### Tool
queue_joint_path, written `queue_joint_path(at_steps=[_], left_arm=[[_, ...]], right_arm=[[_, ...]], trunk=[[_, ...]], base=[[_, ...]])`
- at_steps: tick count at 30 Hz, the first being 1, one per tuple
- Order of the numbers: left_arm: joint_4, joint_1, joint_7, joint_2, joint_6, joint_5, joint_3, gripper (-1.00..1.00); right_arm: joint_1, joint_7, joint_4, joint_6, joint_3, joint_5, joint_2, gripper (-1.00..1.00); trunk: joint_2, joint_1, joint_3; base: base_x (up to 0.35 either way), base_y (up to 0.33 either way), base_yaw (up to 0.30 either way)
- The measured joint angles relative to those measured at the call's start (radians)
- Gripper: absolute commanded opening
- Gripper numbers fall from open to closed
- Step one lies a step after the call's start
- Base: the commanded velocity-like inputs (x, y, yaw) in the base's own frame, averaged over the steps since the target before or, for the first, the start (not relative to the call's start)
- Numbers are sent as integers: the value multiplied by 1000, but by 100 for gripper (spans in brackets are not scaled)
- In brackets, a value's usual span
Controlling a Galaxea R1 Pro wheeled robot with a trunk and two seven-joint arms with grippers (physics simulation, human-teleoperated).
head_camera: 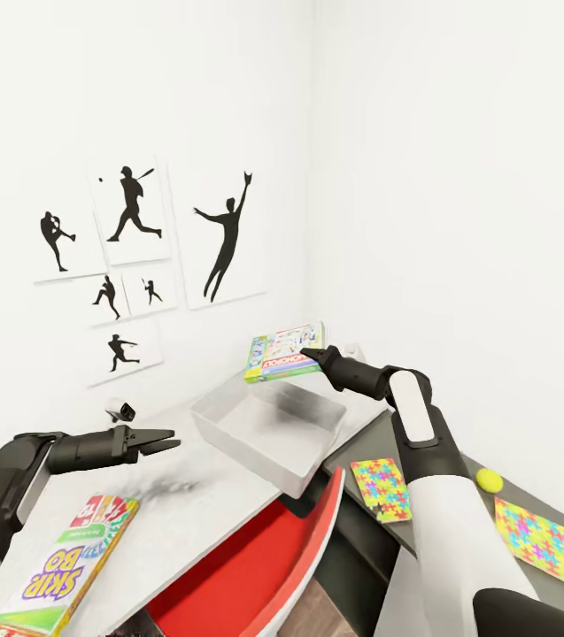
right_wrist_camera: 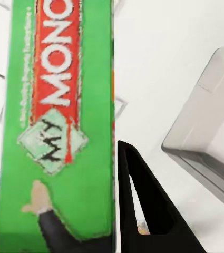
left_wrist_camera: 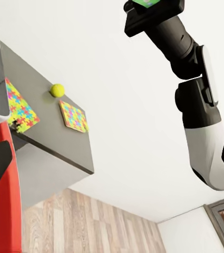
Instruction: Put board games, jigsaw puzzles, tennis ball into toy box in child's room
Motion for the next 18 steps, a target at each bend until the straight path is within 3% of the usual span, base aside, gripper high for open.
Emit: queue_joint_path(at_steps=[7, 18], left_arm=[[0, 0, 0, 0, 0, 0, 0, 100], [1, 0, 0, 0, 0, 1, 0, 100]], right_arm=[[0, 0, 1, 0, 0, 1, 0, -100], [-3, 0, 1, 2, -1, -3, -1, -100]], trunk=[[0, 0, 0], [0, 0, 0]], base=[[163, 32, 74], [73, 4, 5]])
